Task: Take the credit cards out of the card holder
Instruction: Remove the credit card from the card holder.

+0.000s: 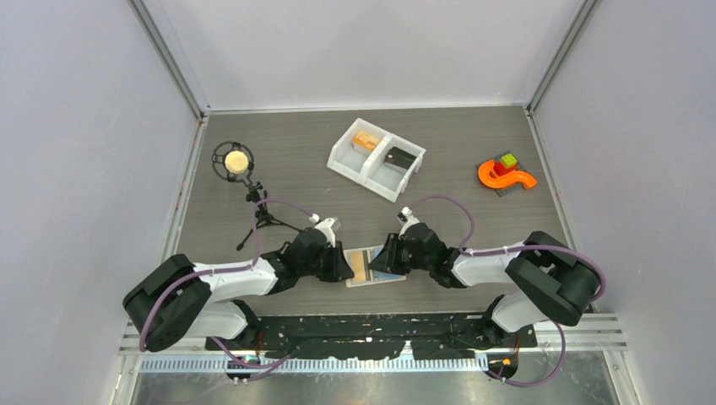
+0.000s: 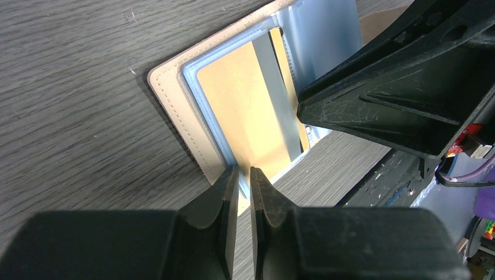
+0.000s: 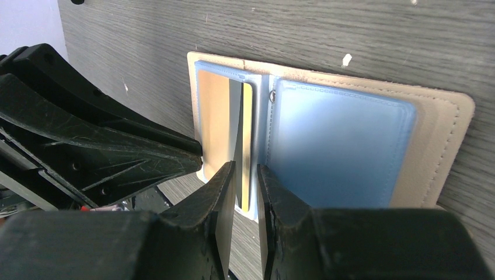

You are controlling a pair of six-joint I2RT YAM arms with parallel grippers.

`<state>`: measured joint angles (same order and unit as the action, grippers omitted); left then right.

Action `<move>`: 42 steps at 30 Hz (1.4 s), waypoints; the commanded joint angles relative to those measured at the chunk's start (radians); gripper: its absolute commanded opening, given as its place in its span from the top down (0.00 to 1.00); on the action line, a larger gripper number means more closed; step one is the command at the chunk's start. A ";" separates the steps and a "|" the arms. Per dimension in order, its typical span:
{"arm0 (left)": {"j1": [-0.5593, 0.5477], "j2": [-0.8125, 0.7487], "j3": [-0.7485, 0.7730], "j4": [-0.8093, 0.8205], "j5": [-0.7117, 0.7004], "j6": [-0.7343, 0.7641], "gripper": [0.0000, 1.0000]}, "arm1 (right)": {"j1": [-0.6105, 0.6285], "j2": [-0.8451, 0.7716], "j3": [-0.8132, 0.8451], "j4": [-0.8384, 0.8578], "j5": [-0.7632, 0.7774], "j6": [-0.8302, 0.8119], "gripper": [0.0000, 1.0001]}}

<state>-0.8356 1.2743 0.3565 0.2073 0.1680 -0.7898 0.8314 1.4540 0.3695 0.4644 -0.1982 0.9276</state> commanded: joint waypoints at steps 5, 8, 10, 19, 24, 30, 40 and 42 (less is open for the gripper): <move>0.000 0.015 -0.008 0.049 0.026 -0.008 0.86 | 0.006 0.020 -0.006 0.090 -0.019 0.028 0.73; 0.000 0.020 -0.008 0.050 0.028 -0.009 0.86 | 0.006 0.026 -0.007 0.098 -0.022 0.029 0.73; 0.000 0.020 -0.008 0.051 0.030 -0.009 0.86 | 0.006 0.033 -0.009 0.111 -0.030 0.029 0.74; 0.000 0.020 -0.007 0.048 0.026 -0.011 0.86 | 0.006 0.029 -0.039 0.208 -0.080 0.045 0.94; 0.000 0.018 0.000 0.013 0.013 -0.003 0.87 | 0.003 -0.017 -0.049 0.179 -0.059 0.036 0.95; 0.000 0.014 0.006 -0.014 0.011 0.010 0.86 | -0.023 -0.116 -0.063 0.077 -0.031 0.008 0.95; 0.000 0.029 0.041 -0.035 0.049 0.030 0.84 | -0.052 -0.238 -0.062 -0.048 -0.004 -0.022 0.95; -0.001 0.020 0.047 -0.042 0.053 0.031 0.84 | -0.060 -0.263 -0.056 -0.083 0.002 -0.033 0.95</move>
<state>-0.8356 1.2976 0.3733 0.1993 0.1993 -0.7841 0.7830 1.2480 0.2974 0.4213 -0.2108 0.9253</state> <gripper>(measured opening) 0.156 0.071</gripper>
